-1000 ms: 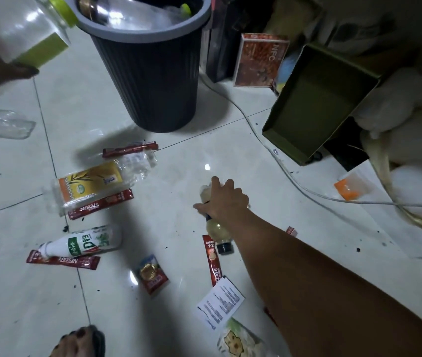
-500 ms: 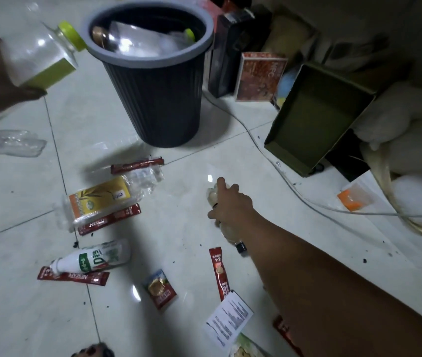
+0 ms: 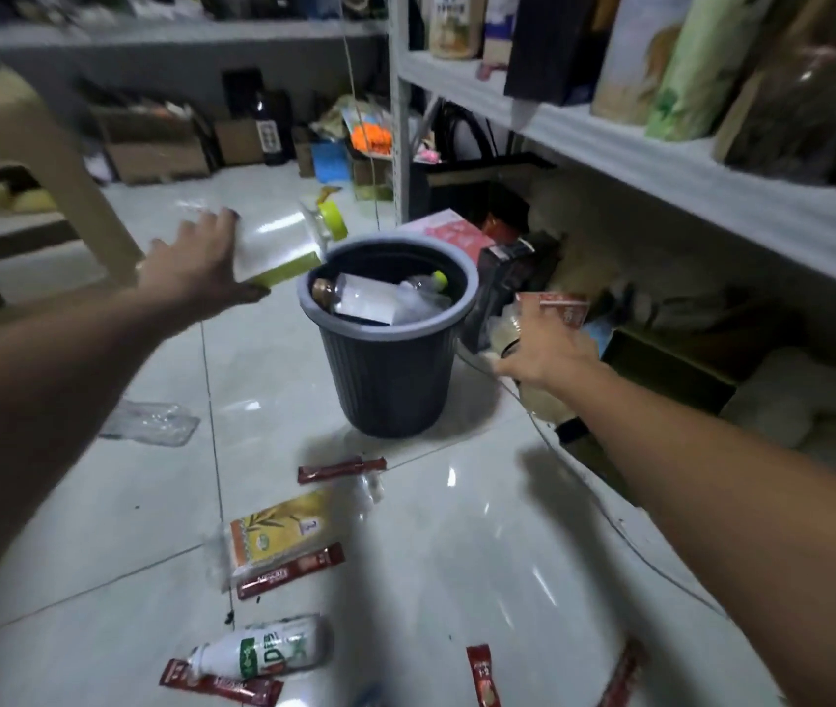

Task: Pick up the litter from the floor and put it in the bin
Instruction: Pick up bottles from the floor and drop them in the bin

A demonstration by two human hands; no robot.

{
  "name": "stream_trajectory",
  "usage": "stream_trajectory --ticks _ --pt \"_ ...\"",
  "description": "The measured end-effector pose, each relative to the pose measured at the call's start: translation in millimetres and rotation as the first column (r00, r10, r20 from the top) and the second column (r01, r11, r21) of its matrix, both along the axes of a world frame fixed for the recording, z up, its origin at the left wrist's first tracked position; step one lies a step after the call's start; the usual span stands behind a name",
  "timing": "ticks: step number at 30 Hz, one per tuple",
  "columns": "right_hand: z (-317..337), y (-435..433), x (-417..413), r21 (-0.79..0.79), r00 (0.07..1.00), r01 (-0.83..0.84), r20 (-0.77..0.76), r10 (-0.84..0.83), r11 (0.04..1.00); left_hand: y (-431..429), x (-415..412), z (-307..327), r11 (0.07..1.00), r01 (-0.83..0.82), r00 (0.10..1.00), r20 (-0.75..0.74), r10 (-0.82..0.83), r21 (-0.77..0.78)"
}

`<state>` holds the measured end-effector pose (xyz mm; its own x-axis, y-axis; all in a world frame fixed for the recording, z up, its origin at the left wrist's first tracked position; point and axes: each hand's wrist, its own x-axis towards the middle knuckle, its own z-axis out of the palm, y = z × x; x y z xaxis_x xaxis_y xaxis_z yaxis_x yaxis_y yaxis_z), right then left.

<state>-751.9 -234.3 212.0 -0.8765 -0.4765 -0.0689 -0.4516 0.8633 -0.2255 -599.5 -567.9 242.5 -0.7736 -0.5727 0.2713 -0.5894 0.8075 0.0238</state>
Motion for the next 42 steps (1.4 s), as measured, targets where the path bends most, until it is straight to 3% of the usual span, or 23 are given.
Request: stream_trajectory --ticks 2,7,12,20,30,42 --pt "25 -9 -5 -0.029 1.000 0.017 -0.016 -0.017 0.999 47 4 20 1.000 0.018 1.000 0.014 -0.018 0.006" --pt "70 -33 -7 -0.113 0.996 0.014 -0.084 -0.024 0.993 51 -18 27 0.993 0.074 0.996 0.050 -0.079 0.095" --pt "87 -74 -2 -0.182 0.993 0.018 -0.112 -0.039 0.983 44 -39 33 0.989 0.120 0.992 0.030 -0.123 0.086" --pt "97 -125 -7 -0.186 0.981 0.069 -0.166 -0.101 0.980 17 -59 39 0.985 0.134 0.991 -0.001 -0.135 0.110" --pt "104 -148 -9 -0.164 0.941 0.060 -0.320 -0.111 0.985 22 -81 25 0.967 0.221 0.971 0.065 -0.231 0.128" --pt "81 -150 -47 -0.140 0.936 0.038 -0.342 -0.084 0.989 46 -130 -26 0.929 0.356 0.881 0.294 -0.371 0.105"
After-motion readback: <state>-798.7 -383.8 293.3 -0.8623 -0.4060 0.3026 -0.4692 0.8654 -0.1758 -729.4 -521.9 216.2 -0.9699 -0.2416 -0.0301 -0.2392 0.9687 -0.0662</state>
